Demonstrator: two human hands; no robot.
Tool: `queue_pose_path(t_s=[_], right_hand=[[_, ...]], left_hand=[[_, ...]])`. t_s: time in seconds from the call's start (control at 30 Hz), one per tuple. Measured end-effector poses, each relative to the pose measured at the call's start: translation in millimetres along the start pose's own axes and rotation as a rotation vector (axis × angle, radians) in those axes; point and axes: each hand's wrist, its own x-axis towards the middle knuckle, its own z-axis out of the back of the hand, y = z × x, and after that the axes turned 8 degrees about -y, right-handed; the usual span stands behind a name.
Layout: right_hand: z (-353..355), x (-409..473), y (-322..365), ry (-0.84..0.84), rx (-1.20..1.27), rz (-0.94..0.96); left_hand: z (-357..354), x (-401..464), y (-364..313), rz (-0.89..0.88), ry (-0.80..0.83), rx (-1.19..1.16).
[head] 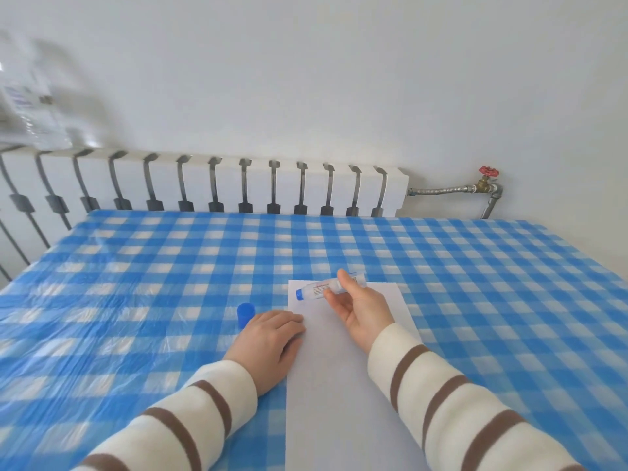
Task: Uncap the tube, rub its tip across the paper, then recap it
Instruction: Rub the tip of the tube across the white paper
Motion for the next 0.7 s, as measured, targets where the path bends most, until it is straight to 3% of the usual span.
queue_pose_path(t_s=[0.7], right_hand=[[13, -1, 7, -0.049, -0.071, 0.035]], left_hand=[[2, 1, -2, -0.002, -0.016, -0.007]])
